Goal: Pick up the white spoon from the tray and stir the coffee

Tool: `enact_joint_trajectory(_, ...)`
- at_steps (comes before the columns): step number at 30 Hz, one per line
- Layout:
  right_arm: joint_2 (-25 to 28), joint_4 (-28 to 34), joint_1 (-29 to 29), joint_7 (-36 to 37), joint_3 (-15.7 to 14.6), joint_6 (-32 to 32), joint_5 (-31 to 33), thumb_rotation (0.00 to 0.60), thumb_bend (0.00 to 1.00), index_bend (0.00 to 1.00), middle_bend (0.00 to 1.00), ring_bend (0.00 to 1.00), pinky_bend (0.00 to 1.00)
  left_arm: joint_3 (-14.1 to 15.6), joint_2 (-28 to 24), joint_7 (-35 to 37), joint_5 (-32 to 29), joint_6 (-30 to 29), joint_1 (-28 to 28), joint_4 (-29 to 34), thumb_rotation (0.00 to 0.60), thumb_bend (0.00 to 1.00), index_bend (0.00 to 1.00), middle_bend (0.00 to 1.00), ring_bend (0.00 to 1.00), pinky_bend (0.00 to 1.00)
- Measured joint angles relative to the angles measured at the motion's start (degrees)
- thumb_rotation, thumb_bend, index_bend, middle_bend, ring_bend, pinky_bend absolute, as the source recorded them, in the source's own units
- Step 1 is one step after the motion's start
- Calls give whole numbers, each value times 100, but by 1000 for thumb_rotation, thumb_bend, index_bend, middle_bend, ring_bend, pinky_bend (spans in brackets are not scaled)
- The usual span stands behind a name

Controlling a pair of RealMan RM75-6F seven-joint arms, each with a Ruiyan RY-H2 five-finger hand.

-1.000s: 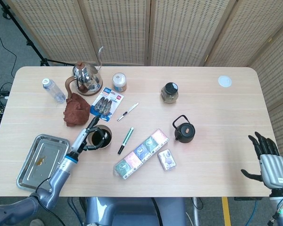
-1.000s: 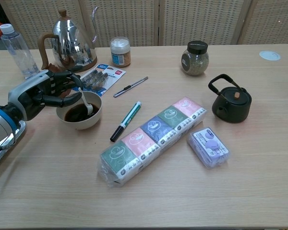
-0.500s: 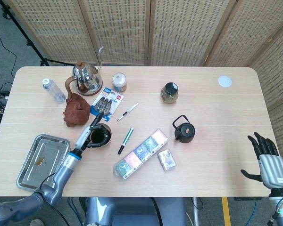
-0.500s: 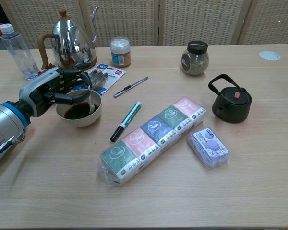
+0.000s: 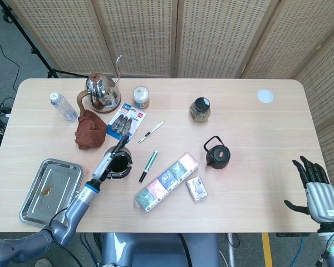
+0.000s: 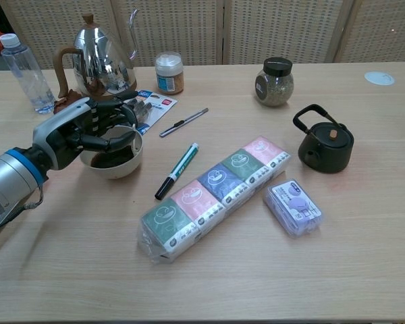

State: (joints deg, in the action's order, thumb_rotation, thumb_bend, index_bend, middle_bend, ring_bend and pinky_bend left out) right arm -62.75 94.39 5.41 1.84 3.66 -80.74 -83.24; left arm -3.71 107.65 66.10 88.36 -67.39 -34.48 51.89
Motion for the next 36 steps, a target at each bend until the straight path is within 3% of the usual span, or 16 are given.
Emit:
enact_joint_trajectory(14, -13, 7, -1, -32, -19, -10, -32, 600, 0, 0, 0, 0, 0, 125, -232, 384, -52, 71, 165, -18, 600, 470, 655, 0, 0, 0)
enact_joint_trajectory(36, -43, -31, 22, -62, -10, 56, 39, 600, 0, 0, 0, 0, 0, -109, 74, 263, -69, 223, -203, -478, 600, 468, 659, 0, 0, 0)
